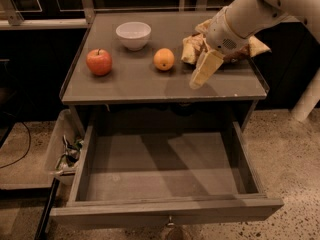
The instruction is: Place orange into top drawer
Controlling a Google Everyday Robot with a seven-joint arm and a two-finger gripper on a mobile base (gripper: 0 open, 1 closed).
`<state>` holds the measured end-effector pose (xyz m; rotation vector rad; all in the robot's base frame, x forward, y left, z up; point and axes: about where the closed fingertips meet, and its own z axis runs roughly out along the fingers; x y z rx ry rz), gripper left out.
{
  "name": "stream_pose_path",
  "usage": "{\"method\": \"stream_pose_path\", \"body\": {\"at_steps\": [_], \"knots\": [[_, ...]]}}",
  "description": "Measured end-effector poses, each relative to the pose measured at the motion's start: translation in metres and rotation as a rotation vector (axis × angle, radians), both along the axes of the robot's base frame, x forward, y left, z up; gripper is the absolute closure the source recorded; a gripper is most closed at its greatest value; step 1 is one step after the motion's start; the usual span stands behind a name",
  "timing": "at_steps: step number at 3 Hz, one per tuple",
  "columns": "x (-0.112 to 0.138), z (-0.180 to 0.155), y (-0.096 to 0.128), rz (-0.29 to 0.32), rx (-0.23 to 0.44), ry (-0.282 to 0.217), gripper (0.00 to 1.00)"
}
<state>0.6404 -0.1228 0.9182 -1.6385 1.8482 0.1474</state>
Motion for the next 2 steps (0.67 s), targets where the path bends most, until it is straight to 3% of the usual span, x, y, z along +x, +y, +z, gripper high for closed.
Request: {"method": "stream_pose_path", "body": {"at_steps": [1,2], "knots": [[0.011,-0.006,0.005,-0.01,0.038,-0.021,0.0],[0.036,-0.014,0.022,-0.023,0.133,-0.038,0.0]]}}
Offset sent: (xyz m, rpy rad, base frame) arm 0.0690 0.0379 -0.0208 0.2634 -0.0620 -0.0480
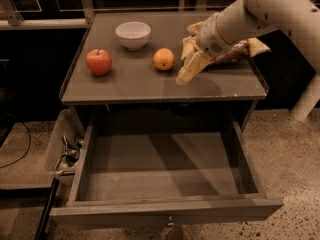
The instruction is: Place orange into top drawer
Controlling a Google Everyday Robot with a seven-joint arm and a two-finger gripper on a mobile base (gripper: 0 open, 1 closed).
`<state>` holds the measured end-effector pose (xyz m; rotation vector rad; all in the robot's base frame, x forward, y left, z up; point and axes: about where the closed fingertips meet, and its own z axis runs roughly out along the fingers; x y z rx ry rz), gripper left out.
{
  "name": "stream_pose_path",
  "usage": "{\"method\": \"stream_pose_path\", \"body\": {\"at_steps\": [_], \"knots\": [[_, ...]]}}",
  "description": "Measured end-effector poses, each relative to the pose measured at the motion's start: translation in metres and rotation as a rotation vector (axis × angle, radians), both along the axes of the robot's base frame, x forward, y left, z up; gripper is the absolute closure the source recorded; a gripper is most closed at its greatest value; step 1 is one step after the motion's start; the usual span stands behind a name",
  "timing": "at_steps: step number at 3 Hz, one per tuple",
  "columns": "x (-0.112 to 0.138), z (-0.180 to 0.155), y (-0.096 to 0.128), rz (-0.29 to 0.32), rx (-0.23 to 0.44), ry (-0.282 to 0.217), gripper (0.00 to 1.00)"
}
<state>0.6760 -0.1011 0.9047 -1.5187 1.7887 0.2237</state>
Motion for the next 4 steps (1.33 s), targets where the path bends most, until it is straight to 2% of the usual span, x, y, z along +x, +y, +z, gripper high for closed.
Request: {"method": "stream_pose_path", "body": {"at_steps": [1,2,4], "knots": [[0.019,-0.008,0.014,-0.001,0.062,0.011,0.0],[0.032,-0.019,0.025,0.003,0.1,0.043,0.0],[0.052,-0.05,0.042,0.022,0.129,0.14,0.0]]}}
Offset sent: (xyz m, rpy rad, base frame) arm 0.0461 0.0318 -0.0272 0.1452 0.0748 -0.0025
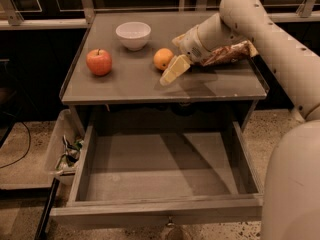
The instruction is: Place orange into top drawer
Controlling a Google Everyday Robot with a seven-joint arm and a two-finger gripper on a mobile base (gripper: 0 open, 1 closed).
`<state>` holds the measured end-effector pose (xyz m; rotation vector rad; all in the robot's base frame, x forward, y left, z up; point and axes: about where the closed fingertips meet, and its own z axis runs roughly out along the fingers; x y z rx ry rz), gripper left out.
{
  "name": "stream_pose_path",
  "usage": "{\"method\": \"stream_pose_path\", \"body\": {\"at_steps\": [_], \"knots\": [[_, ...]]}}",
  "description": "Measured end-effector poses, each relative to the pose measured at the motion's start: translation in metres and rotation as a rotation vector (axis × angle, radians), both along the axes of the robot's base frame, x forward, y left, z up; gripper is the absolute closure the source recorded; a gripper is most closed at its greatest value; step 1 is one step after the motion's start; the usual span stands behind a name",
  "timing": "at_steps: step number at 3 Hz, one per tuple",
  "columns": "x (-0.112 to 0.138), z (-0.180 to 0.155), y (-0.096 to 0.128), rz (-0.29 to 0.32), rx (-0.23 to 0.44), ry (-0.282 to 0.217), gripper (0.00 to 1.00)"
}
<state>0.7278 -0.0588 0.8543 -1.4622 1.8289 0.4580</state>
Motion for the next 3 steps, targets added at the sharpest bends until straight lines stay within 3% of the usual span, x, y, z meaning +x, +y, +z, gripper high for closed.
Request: {"method": "stream_pose_path", "body": {"at_steps": [1,2,3], "knots": [[0.0074,-0.0051,0.0145,0.035,0.01,0.02,0.0],[0.009,-0.0053,0.0173,0.042,0.012,0.022,0.12],[0.009,-0.0054,0.0173,0.042,0.012,0.022,0.36]]}}
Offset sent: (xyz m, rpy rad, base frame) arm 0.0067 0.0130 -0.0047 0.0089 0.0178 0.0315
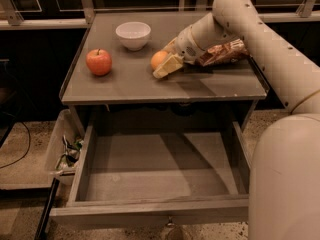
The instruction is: Place orange into top drawer
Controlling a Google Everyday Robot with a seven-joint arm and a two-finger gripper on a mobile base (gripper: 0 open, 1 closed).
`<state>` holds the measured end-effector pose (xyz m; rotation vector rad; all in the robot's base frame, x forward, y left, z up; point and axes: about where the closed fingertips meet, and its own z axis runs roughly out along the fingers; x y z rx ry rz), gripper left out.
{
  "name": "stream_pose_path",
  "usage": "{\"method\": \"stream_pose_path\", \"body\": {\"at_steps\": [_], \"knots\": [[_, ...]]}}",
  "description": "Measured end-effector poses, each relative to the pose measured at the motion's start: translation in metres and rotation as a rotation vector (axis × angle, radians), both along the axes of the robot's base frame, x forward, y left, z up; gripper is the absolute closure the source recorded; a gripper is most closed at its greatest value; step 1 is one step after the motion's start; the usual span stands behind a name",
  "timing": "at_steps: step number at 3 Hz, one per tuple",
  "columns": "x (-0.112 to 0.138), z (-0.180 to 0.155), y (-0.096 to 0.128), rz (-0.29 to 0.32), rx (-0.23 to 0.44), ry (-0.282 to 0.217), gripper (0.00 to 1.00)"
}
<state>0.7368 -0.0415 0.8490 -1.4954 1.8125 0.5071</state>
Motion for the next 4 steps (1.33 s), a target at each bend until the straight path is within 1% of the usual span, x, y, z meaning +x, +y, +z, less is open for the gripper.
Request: {"method": "stream_pose_path", "body": {"at_steps": [2,3,4], "knots": [[0.0,-0.0001,0.0001,0.0,0.0,0.0,0.82],[0.0,-0.0001,0.0001,0.0,0.0,0.0,1.0],[-0.0069,0.0088,-0.0027,-0.001,-0.008,-0.014,1.0]]}}
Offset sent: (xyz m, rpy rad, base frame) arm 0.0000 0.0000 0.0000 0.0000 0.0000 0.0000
